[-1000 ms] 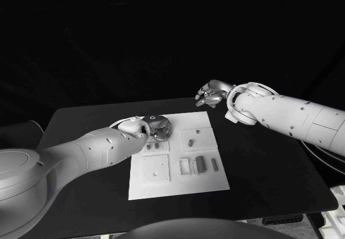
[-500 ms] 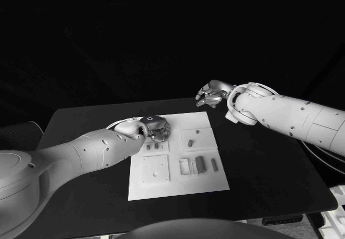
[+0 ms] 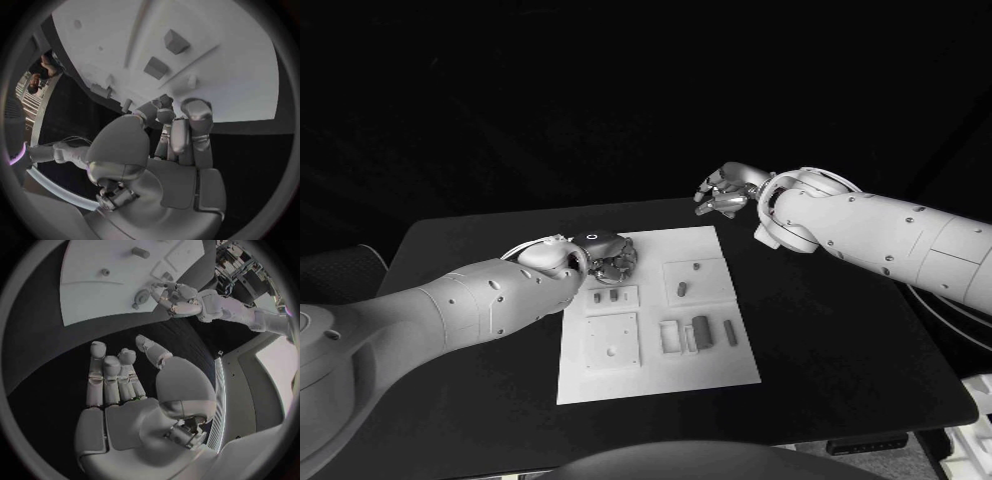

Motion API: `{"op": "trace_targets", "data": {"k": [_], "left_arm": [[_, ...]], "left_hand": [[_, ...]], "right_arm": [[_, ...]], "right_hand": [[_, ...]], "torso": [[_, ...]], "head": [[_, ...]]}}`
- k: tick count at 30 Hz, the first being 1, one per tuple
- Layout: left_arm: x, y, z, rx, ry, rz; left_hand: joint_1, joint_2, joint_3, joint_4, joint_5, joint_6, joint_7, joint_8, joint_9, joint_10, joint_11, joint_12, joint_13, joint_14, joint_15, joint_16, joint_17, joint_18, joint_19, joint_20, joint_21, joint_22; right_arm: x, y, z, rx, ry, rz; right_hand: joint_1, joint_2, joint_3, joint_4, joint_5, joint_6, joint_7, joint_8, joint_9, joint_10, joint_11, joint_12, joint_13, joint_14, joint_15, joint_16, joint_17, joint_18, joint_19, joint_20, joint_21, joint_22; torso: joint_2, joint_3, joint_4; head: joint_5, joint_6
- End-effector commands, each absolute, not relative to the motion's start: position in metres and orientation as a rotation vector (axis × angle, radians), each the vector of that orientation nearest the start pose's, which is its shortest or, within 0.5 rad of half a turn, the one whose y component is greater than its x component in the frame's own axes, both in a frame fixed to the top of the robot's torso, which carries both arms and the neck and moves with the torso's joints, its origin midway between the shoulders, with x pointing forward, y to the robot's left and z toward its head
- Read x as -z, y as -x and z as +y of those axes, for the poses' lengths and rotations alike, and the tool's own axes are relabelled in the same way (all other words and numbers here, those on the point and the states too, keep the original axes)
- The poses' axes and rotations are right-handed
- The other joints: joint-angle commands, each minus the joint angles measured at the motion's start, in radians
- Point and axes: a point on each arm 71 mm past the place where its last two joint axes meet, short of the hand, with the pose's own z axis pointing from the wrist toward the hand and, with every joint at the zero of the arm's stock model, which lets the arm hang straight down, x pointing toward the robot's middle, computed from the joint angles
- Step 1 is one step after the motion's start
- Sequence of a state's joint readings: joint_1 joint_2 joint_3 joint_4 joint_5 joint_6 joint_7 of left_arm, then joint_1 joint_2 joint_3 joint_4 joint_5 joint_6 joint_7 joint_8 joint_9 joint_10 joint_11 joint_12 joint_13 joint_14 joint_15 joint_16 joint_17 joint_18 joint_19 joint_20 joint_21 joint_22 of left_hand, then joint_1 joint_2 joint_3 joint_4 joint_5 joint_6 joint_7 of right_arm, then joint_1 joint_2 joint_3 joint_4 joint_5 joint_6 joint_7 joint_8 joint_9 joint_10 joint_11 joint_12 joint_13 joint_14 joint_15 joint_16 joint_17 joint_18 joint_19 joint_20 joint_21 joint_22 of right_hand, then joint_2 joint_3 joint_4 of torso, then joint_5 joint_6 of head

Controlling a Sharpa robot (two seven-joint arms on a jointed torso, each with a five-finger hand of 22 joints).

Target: Assemble the parts on the task board

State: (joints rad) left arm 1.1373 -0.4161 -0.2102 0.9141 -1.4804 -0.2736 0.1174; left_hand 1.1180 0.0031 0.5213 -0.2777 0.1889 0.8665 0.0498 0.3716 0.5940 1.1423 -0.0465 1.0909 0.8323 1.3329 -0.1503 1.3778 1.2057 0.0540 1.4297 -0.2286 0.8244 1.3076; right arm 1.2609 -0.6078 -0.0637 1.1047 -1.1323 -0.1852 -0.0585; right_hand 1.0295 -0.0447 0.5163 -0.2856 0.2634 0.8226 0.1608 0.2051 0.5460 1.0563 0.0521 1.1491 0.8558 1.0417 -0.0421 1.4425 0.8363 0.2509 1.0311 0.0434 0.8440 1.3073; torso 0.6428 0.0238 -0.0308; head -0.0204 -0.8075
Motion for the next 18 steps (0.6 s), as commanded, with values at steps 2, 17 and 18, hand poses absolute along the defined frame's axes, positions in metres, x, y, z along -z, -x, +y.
{"op": "trace_targets", "data": {"k": [2,17,18], "left_arm": [[0.289,-0.536,0.145,0.605,-0.369,1.8],[0.273,-0.541,0.171,0.573,-0.334,1.802],[0.273,-0.541,0.173,0.573,-0.331,1.804]], "left_hand": [[-0.005,0.005,0.004,0.0,0.003,0.187,0.015,0.006,0.001,0.001,0.0,-0.005,0.001,0.007,0.0,0.003,0.0,0.085,0.004,-0.001,0.005,0.015],[-0.005,0.005,0.005,0.0,0.003,0.186,0.015,0.005,0.005,0.001,0.0,-0.006,0.001,0.007,0.0,0.002,-0.001,0.085,0.005,-0.002,0.004,0.014],[-0.005,0.005,0.005,0.0,0.003,0.186,0.015,0.005,0.005,0.001,0.0,-0.006,0.001,0.007,0.0,0.003,0.0,0.085,0.005,-0.002,0.004,0.014]], "right_arm": [[0.193,-0.564,-0.204,-0.658,-0.132,1.811],[0.193,-0.563,-0.207,-0.654,-0.135,1.812],[0.193,-0.563,-0.207,-0.654,-0.135,1.812]], "right_hand": [[-0.014,0.0,0.003,0.002,0.002,-0.002,0.008,0.005,-0.001,-0.007,0.003,0.005,-0.001,0.002,-0.008,0.007,-0.001,0.011,0.004,-0.005,-0.004,0.013],[-0.014,0.0,0.003,0.002,0.002,-0.002,0.008,0.005,-0.001,-0.007,0.003,0.005,-0.001,0.002,-0.008,0.007,-0.001,0.011,0.004,-0.005,-0.004,0.013],[-0.014,0.0,0.003,0.002,0.002,-0.002,0.008,0.005,-0.001,-0.007,0.003,0.005,-0.001,0.002,-0.008,0.007,-0.001,0.011,0.004,-0.005,-0.004,0.013]], "torso": [[0.0,-0.0005,0.0002],[0.001,-0.0019,0.0002],[0.001,-0.0019,0.0002]], "head": [[0.0,0.002],[0.006,0.005],[0.006,0.005]]}}
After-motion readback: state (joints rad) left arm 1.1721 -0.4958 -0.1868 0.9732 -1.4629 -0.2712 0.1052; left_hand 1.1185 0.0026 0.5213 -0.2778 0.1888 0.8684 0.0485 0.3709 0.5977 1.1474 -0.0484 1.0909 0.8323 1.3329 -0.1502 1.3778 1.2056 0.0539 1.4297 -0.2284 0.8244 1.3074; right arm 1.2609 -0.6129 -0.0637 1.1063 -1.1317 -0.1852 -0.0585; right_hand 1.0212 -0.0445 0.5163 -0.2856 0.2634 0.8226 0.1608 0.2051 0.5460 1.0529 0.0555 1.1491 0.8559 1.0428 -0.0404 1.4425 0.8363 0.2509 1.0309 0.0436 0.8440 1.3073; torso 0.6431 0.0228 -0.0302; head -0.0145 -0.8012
